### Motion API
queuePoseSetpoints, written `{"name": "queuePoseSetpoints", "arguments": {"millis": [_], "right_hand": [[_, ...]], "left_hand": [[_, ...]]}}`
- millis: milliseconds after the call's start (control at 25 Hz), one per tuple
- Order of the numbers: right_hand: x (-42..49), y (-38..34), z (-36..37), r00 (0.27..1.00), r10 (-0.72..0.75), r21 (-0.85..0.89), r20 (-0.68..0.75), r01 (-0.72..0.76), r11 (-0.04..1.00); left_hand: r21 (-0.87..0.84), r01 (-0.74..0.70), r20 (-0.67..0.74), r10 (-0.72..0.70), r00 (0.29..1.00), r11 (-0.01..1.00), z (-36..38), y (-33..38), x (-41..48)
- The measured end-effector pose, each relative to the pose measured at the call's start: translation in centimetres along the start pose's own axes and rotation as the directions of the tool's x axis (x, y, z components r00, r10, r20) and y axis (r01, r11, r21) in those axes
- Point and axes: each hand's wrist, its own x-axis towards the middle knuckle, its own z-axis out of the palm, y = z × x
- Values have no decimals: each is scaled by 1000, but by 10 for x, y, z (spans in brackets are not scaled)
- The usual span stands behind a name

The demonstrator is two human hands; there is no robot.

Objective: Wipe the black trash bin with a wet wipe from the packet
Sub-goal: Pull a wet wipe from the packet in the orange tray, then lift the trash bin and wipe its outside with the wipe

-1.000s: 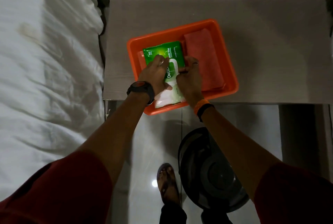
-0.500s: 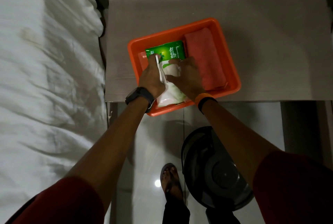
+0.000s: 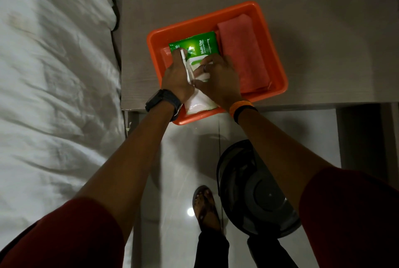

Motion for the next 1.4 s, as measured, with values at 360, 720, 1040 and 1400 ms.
{"name": "queuePoseSetpoints", "arguments": {"millis": [360, 720, 1040, 1400], "right_hand": [[-26, 4, -65, 796, 599, 833, -91, -269, 484], [-122, 22, -120, 892, 365, 963, 267, -232, -137], [-236, 92, -135, 832, 464, 947, 304, -211, -244], [-344, 248, -125, 680, 706, 918, 199, -381, 108]], "left_hand": [[390, -219, 165, 166, 972, 894, 11, 5, -22], [744, -205, 278, -16, 960, 636, 20, 35, -22], [814, -250, 297, -6, 955, 525, 48, 82, -45], [248, -774, 790, 342, 510, 582, 282, 136, -173]]}}
